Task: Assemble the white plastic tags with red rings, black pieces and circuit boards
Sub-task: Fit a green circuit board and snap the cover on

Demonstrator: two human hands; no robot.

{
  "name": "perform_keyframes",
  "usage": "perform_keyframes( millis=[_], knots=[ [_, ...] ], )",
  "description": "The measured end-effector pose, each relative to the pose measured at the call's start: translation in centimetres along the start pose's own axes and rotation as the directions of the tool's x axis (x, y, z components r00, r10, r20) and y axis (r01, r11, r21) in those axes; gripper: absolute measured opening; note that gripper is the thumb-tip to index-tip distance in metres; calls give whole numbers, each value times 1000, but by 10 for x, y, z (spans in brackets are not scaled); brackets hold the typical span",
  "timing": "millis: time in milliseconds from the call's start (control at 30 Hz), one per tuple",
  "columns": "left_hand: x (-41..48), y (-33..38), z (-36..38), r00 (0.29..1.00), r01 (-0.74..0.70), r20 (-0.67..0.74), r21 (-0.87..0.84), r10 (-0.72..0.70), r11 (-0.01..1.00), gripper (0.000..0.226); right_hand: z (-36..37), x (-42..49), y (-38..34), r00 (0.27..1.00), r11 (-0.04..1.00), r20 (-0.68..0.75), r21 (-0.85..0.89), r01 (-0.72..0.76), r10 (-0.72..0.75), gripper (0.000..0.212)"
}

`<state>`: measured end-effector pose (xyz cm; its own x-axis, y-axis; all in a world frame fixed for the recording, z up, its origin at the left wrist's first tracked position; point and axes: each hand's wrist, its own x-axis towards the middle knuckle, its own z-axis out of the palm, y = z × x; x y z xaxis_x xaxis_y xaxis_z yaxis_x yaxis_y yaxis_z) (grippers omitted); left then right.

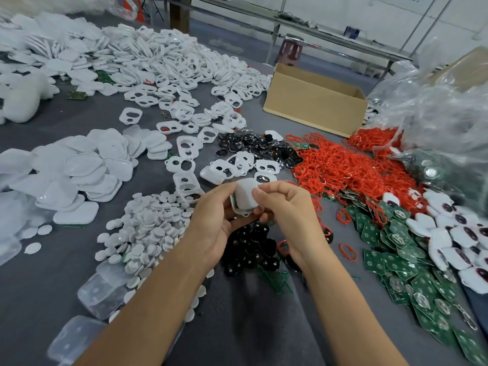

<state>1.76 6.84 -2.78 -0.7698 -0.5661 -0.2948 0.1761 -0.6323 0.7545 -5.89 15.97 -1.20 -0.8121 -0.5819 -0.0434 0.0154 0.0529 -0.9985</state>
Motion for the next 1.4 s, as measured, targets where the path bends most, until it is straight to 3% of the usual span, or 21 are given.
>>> perform_keyframes(
  millis=[233,400,733,800,900,967,1100,1233,1400],
  knots=[
    [-2,1,2,1000,0,-3,-2,0,1000,25,3,2,6,995,975,-85,-222,29,-49,8],
    [1,-1,1,1000,-17,14,12,17,1000,26,4,0,8,963,859,-132,-492,143,-236,25],
    [1,-5,1,994,-81,86,139,70,987,23,3,-2,7,936,749,-63,-619,235,-346,28],
    [1,-6,1,991,-91,112,132,77,987,22,1,0,8,954,808,-83,-555,196,-288,27],
    [1,-6,0,985,-90,154,100,74,991,20,-7,4,6,998,983,-41,-182,35,-43,13],
    [2,-7,-1,979,-90,190,113,67,990,20,-14,5,3,998,997,49,-59,-45,47,18],
    [0,-7,0,966,-67,256,160,24,985,24,-22,4,-7,978,996,189,-23,-87,90,9],
    [-3,-11,3,970,-87,242,254,24,963,26,-24,5,-10,973,984,154,-76,-159,169,8],
    [-4,-18,4,981,-147,169,341,93,929,21,-24,5,-12,986,989,99,-77,-130,137,7]
  ],
)
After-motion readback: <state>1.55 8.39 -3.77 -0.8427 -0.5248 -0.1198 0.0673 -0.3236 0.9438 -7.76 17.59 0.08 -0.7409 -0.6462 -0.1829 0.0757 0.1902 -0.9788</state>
